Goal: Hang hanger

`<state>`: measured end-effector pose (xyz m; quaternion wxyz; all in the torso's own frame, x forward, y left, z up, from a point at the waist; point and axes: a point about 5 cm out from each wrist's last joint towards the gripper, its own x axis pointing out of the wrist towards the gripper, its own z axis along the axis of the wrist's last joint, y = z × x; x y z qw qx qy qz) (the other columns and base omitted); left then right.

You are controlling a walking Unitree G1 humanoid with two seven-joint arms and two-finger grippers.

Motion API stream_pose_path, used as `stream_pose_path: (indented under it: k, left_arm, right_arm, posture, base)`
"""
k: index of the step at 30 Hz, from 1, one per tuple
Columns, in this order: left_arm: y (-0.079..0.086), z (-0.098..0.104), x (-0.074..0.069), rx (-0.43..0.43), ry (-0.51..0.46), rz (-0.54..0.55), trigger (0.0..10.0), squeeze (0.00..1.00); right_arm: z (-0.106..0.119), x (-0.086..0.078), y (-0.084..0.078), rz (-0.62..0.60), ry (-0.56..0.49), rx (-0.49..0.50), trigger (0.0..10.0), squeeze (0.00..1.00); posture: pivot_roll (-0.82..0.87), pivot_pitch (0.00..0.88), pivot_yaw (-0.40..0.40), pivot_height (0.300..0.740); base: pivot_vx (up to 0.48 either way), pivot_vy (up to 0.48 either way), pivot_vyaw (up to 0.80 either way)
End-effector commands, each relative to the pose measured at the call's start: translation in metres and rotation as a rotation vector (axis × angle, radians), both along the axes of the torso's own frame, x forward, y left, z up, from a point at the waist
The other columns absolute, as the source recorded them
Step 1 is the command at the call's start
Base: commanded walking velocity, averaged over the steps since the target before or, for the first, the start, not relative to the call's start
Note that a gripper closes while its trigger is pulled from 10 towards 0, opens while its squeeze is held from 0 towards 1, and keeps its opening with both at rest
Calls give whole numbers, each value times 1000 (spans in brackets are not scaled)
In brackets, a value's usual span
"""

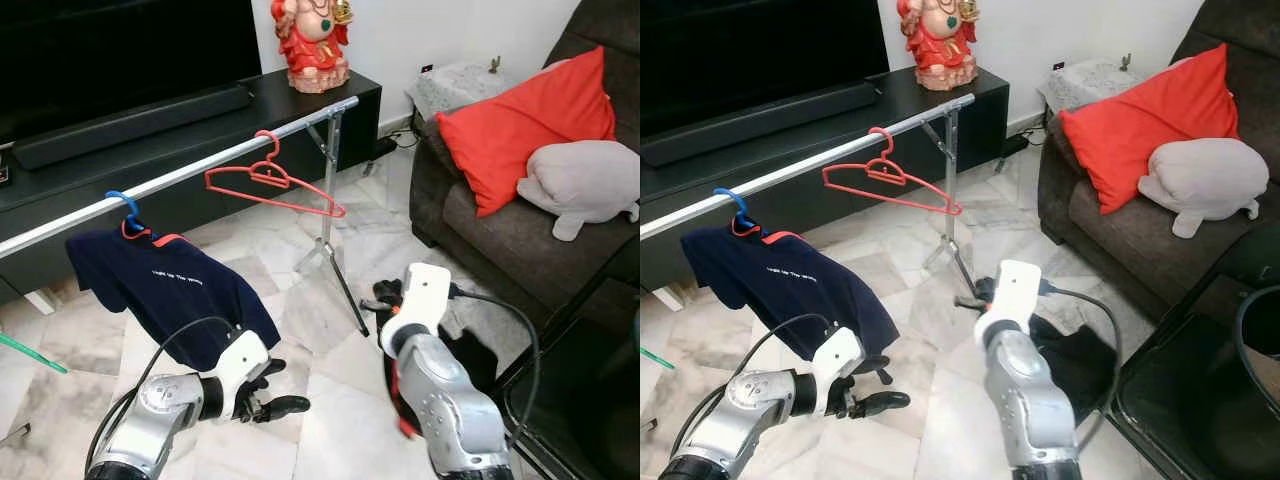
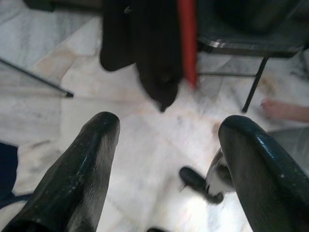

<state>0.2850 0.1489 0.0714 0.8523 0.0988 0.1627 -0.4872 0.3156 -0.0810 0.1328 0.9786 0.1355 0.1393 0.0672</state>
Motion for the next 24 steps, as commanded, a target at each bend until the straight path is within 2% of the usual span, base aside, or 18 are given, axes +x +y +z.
stream_pose_path:
  k: [1,9,11,16,19,20,21,24]
  left_arm:
    - [-3,5,-5,-17,33,-20,10000,0]
    - [-12,14,-1,-63,10,17,10000,0]
    - [-12,16,4,-91,-1,83,10000,0]
    - [-9,13,14,-92,-35,210,10000,0]
    - [-10,11,17,-106,-32,245,10000,0]
    - [-10,11,19,-116,-30,263,10000,239]
    - [-11,10,20,-126,-28,278,10000,1000]
    - [-13,8,24,-139,-26,299,10000,1000]
  right_arm:
    - [18,0,14,24,-46,47,10000,0]
    - [33,-1,38,23,-53,101,10000,0]
    - [39,-2,46,37,-50,127,10000,0]
    - [44,-6,55,67,-44,142,10000,0]
    - [46,-7,57,73,-42,147,10000,0]
    - [47,-7,59,79,-42,149,10000,0]
    - [49,-7,61,84,-42,152,10000,0]
    - [51,-9,66,102,-42,159,10000,0]
  posture:
    - [-78,104,87,721]
    - [-76,89,83,721]
    - [-76,86,79,721]
    - [-78,90,73,721]
    - [-81,96,72,721]
    - [-84,104,70,721]
    - [-88,110,70,721]
    - [-90,115,69,721]
  base:
    - [0,0,0]
    - [0,0,0]
    - [0,0,0]
    - [0,0,0]
    - [0,0,0]
    - [0,0,0]
    - [0,0,0]
    - [0,0,0]
